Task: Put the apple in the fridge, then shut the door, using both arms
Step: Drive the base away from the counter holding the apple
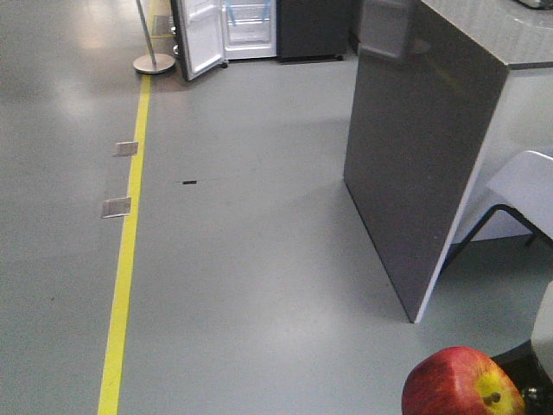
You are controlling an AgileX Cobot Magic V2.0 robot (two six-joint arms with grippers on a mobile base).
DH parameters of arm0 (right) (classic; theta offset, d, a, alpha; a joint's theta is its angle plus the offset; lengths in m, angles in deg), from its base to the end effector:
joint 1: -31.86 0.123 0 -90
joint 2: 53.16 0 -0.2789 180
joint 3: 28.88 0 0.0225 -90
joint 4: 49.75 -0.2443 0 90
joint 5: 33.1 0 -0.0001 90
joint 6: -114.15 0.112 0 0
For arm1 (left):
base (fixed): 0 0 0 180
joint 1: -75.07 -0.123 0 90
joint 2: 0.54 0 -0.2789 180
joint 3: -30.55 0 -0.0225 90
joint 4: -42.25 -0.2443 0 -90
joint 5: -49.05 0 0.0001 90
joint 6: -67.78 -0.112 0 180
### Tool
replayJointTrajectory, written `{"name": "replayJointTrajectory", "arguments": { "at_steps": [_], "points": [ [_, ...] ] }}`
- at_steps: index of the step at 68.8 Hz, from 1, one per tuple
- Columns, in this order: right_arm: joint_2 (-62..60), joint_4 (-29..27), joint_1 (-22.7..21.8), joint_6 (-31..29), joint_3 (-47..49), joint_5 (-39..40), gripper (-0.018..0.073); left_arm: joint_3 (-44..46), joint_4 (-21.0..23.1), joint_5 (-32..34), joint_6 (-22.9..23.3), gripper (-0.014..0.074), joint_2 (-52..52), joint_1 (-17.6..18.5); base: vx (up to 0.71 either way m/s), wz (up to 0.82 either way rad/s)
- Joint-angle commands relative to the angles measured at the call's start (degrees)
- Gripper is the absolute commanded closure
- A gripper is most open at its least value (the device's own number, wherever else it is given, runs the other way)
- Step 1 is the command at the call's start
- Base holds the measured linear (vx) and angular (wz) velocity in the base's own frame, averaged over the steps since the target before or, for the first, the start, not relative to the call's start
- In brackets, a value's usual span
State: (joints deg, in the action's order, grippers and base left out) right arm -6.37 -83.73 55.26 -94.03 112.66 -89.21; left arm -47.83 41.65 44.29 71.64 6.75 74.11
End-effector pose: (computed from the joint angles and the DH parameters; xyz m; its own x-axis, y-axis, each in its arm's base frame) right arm 0.0887 0.0951 0.2972 -0.5718 -0.3748 -0.7298 -0.7281 0.6417 0.2409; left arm 0.0772 0.0014 0.1983 -0.0065 -0.0570 -0.9984 -0.0180 0.9982 -0.0569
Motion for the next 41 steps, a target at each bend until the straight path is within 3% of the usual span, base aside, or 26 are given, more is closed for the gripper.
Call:
{"name": "replayJointTrajectory", "arguments": {
  "at_steps": [1, 41],
  "points": [
    [-0.1, -2.4, 0.0, -0.6, 1.6, 2.6, 0.0437, 0.9, 0.6, 3.9, 0.0, 0.0603, -0.8, 0.4, 0.16, 0.42],
    [-0.1, -2.4, 0.0, -0.6, 1.6, 2.6, 0.0437, 0.9, 0.6, 3.9, 0.0, 0.0603, -0.8, 0.4, 0.19, 0.28]
  ]
}}
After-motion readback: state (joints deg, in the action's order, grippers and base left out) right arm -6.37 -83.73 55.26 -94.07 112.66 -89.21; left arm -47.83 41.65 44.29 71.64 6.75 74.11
